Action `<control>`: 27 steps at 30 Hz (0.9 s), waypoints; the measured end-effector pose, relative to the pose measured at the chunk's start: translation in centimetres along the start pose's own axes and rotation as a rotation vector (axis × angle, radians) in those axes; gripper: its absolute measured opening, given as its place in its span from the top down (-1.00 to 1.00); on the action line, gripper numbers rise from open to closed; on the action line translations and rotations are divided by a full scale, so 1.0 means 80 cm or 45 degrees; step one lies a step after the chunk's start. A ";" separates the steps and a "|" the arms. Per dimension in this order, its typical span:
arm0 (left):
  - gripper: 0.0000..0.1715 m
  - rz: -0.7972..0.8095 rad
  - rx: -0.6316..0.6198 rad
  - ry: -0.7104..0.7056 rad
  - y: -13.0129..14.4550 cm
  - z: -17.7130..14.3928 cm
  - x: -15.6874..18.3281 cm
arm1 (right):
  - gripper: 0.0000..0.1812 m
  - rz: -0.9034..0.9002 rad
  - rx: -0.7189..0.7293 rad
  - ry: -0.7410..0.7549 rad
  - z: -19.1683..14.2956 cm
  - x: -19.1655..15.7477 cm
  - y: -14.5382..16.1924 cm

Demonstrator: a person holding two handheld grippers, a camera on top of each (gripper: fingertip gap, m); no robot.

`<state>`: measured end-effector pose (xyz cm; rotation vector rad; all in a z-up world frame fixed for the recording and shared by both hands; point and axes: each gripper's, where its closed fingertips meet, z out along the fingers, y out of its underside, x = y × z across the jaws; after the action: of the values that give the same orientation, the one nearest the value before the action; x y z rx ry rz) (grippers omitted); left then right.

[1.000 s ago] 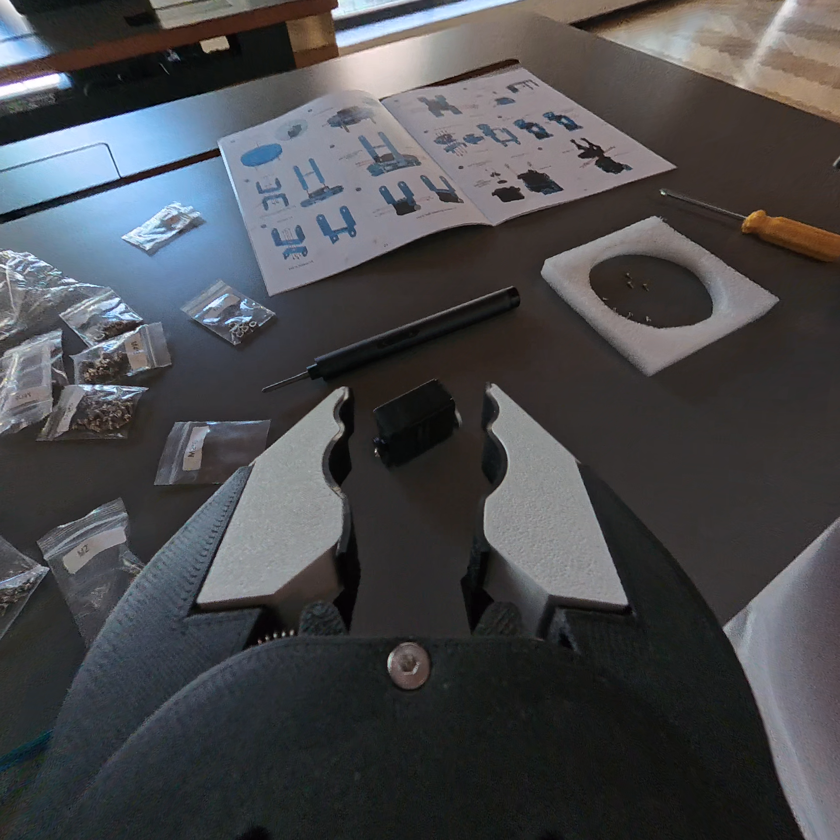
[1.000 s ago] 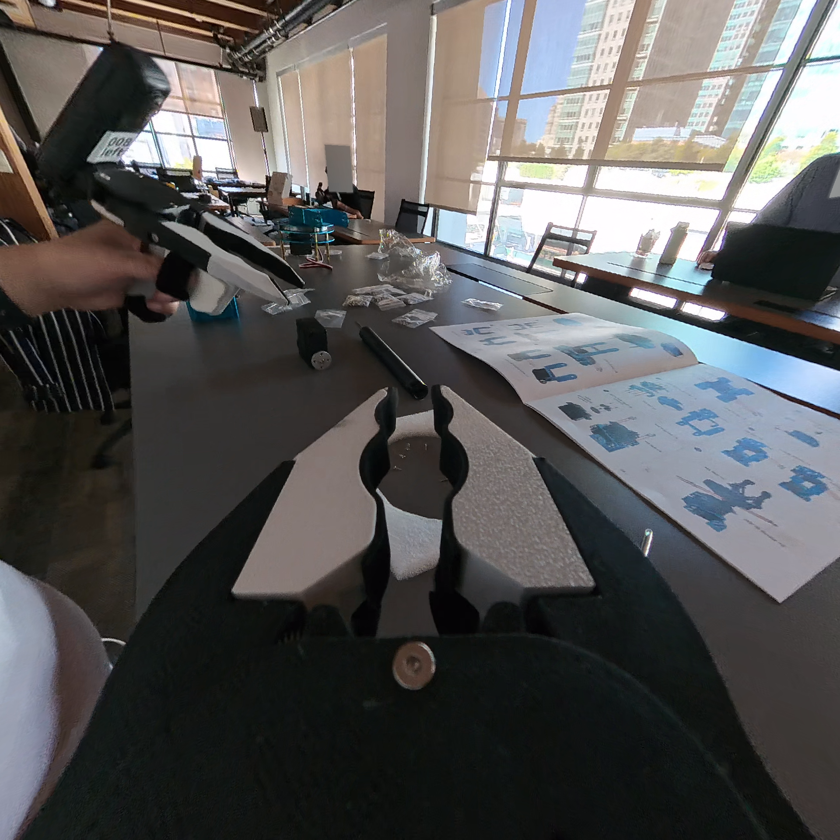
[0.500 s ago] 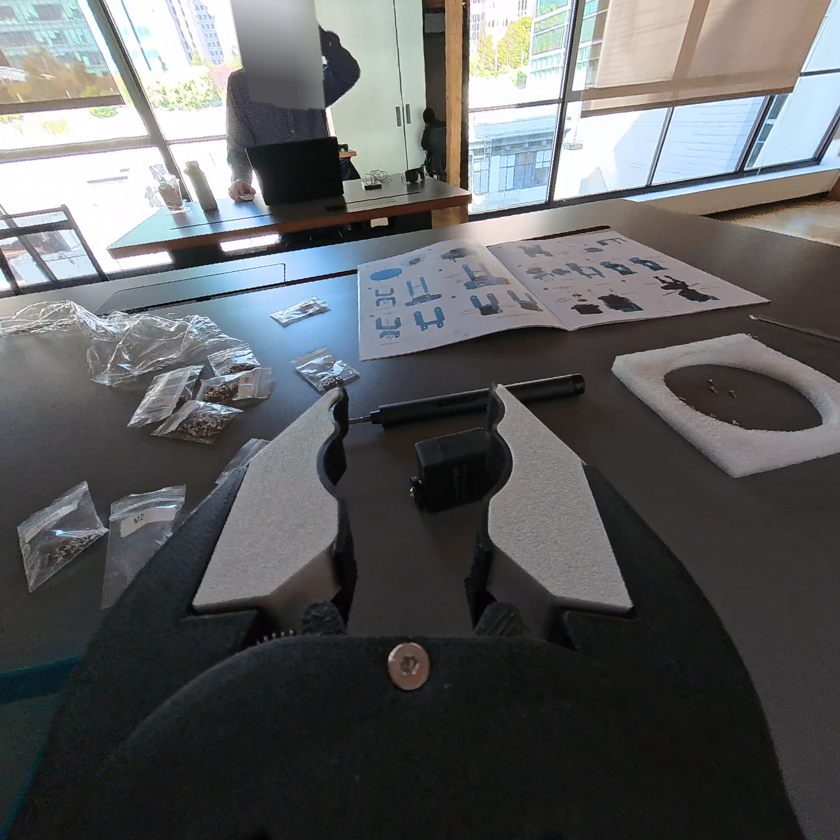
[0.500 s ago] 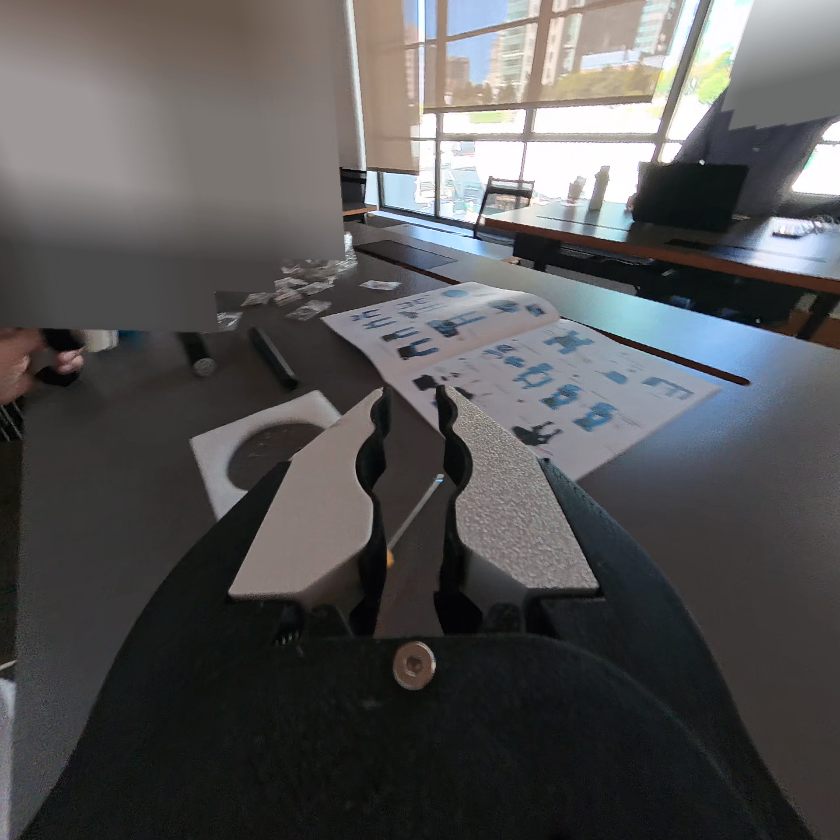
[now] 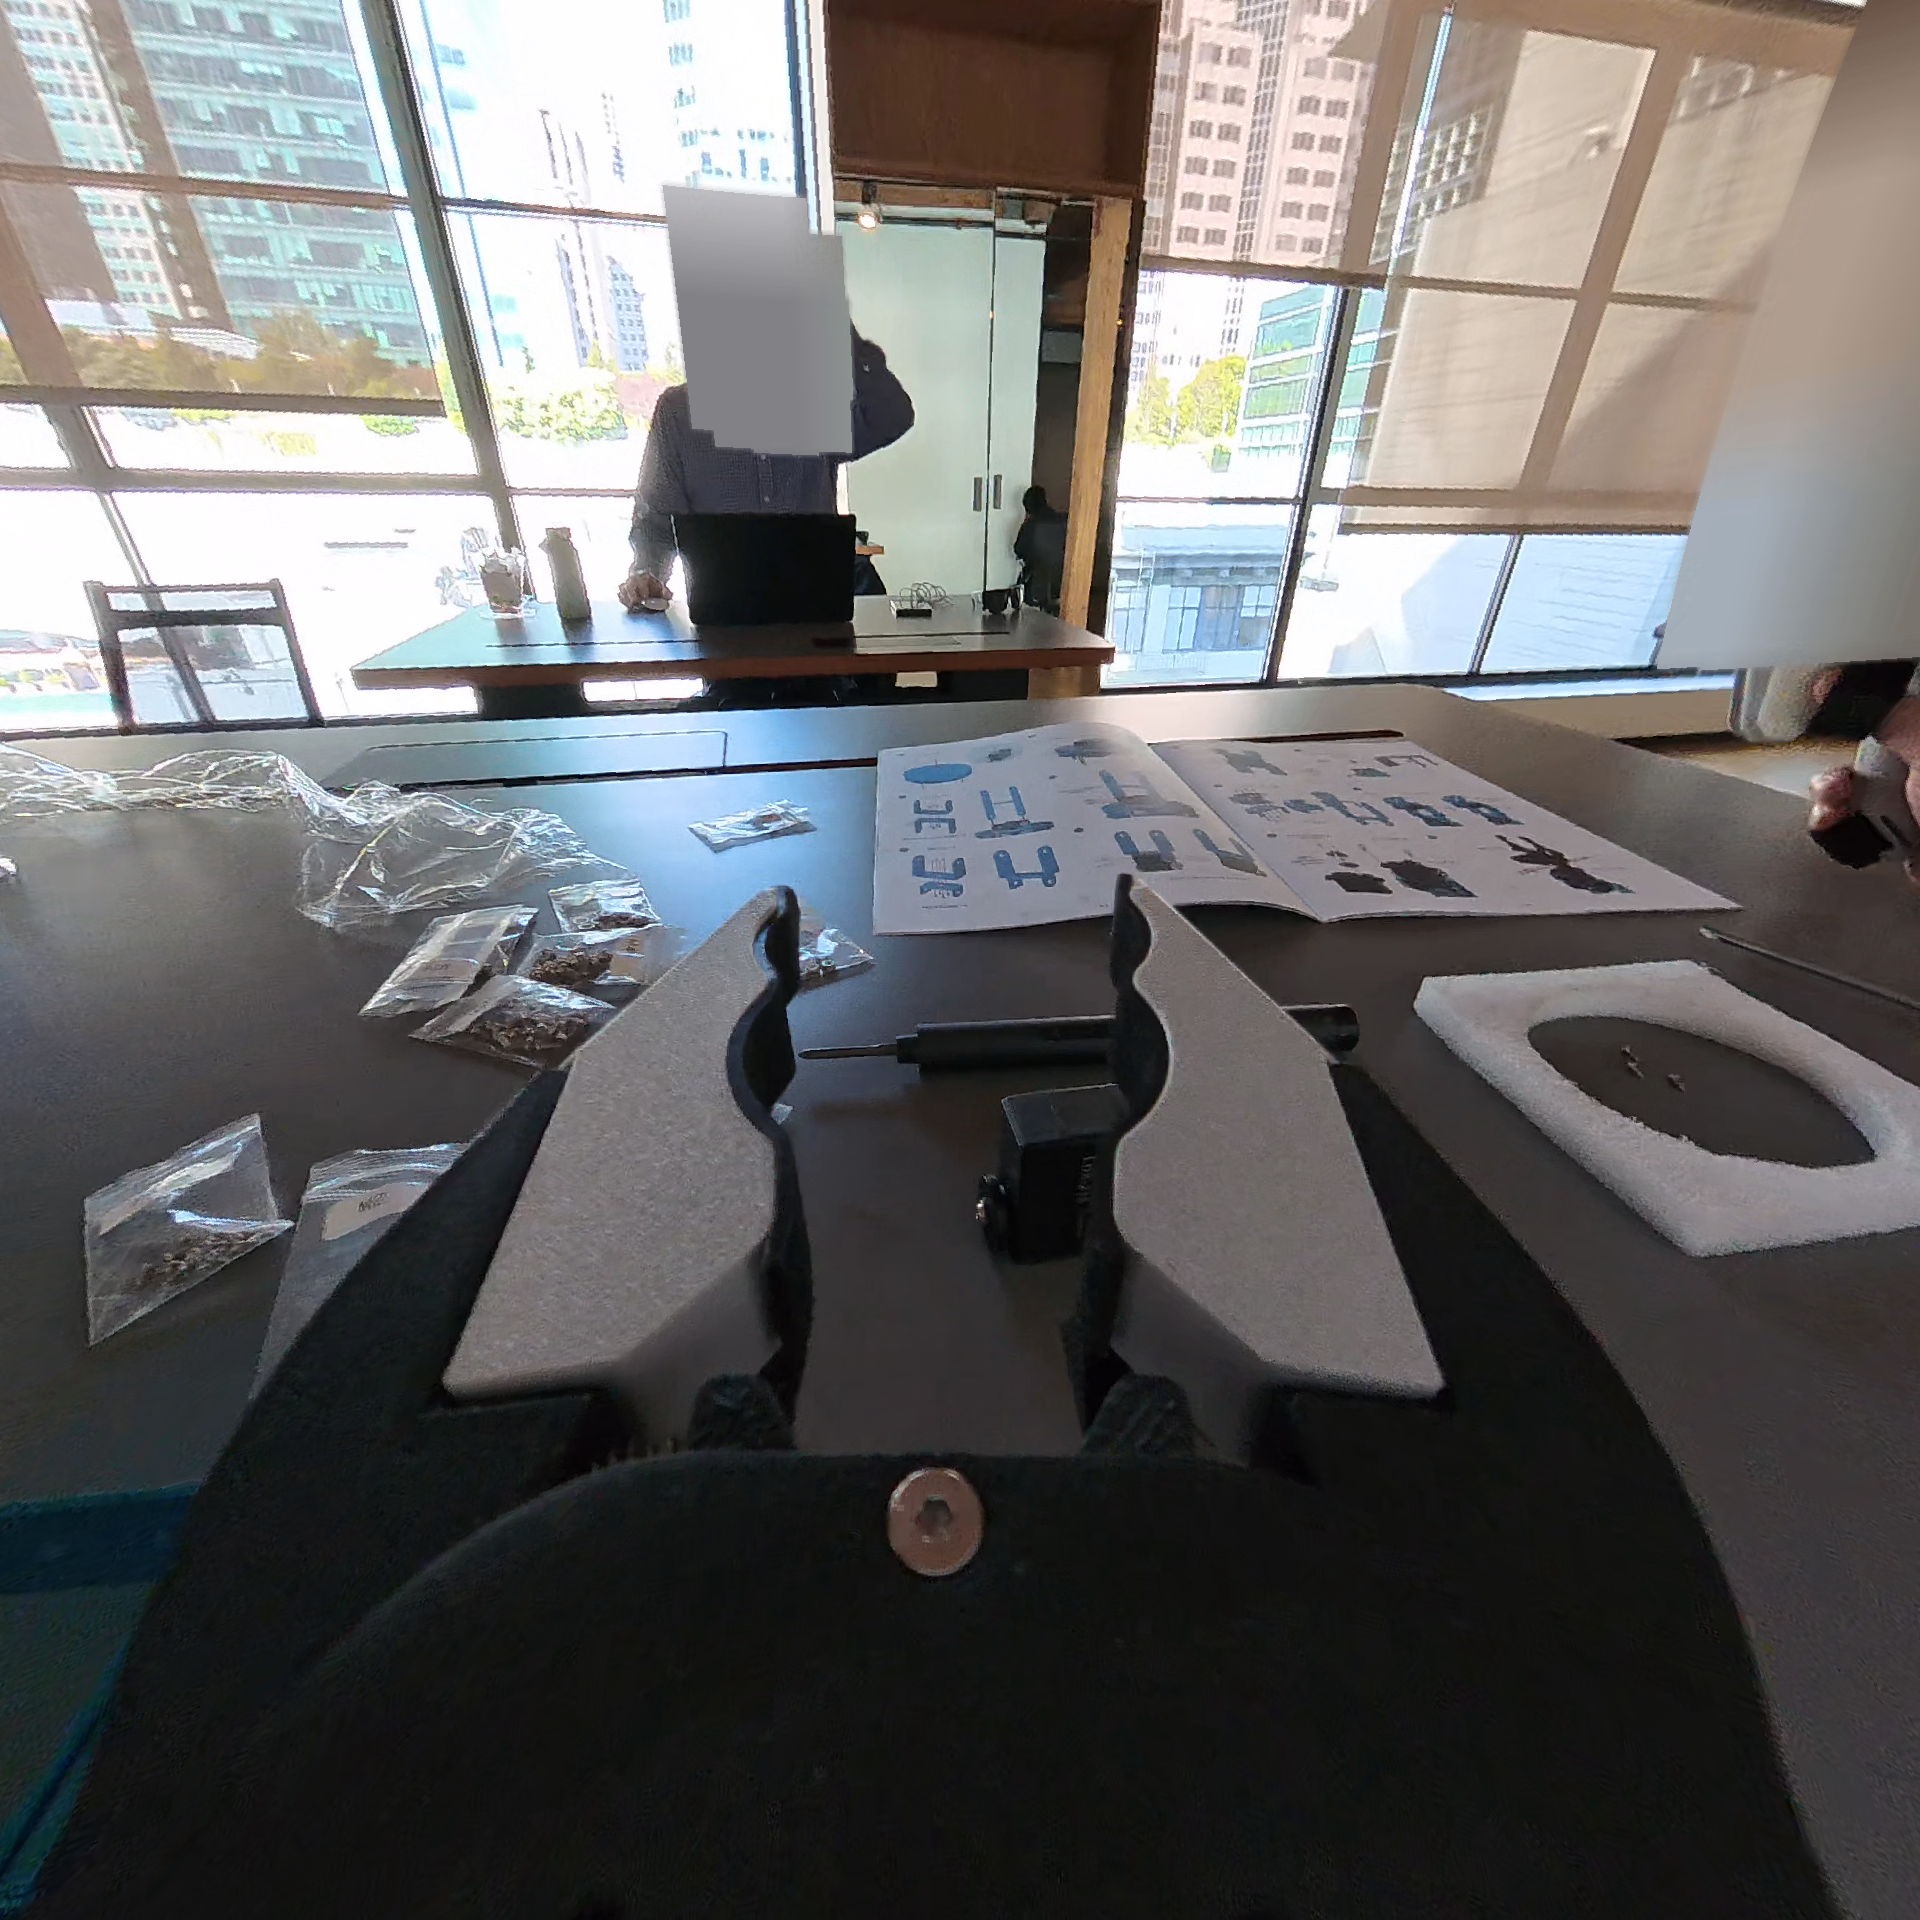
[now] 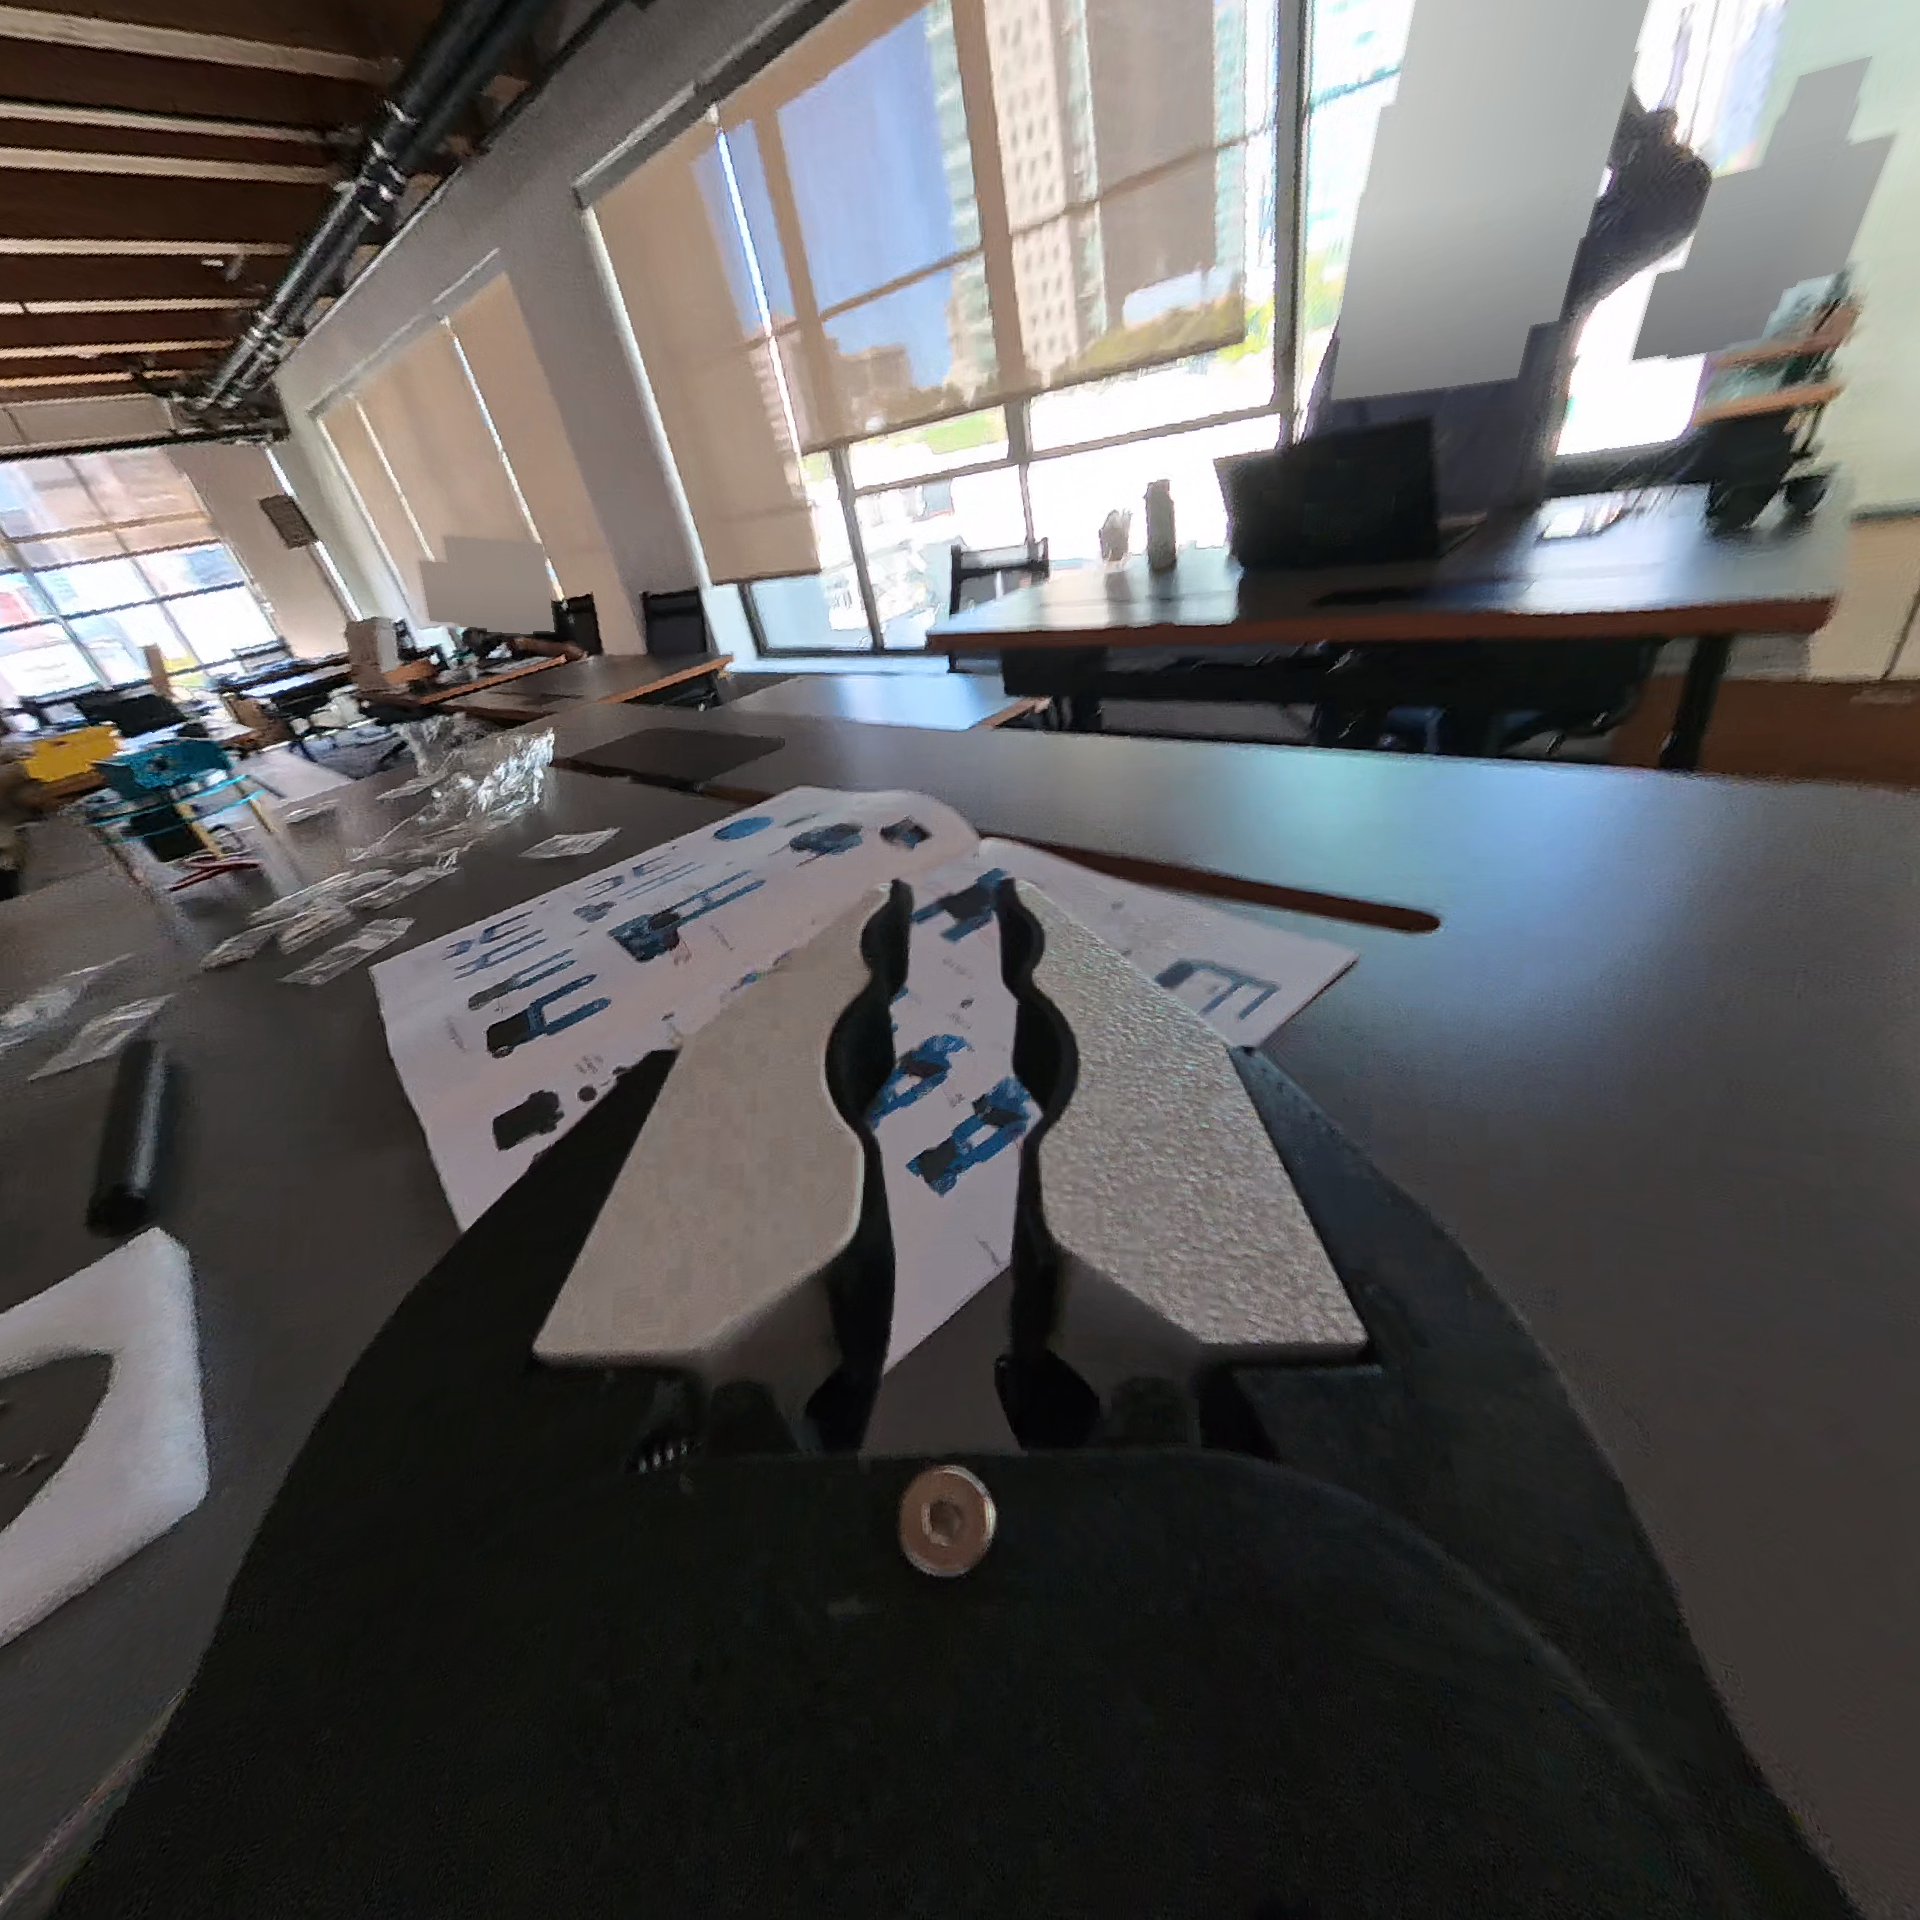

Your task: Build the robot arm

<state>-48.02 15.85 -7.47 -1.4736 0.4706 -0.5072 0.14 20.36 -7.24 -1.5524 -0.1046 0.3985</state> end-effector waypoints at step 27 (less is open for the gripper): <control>0.43 -0.052 -0.058 0.039 0.008 0.004 0.000 | 0.96 0.142 -0.168 -0.027 0.008 0.003 0.035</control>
<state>-47.83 16.11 -8.09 -1.5237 0.4795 -0.5548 -0.37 20.94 -10.02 -1.6888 -0.0619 0.5042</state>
